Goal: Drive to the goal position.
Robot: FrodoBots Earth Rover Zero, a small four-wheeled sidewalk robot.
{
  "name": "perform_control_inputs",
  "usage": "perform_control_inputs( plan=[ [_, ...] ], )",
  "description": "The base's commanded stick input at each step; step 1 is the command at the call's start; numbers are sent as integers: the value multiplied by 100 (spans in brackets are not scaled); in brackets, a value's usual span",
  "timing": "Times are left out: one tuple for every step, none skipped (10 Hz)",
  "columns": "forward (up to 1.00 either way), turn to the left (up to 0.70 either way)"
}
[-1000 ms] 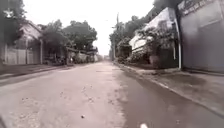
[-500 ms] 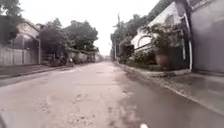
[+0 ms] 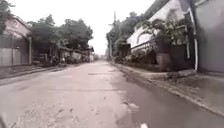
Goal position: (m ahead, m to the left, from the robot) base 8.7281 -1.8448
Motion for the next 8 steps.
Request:
perform_control_inputs(
  plan=[
    [100,0],
    [100,0],
    [100,0],
    [100,0],
    [100,0],
    [100,0],
    [100,0],
    [100,0]
  ],
)
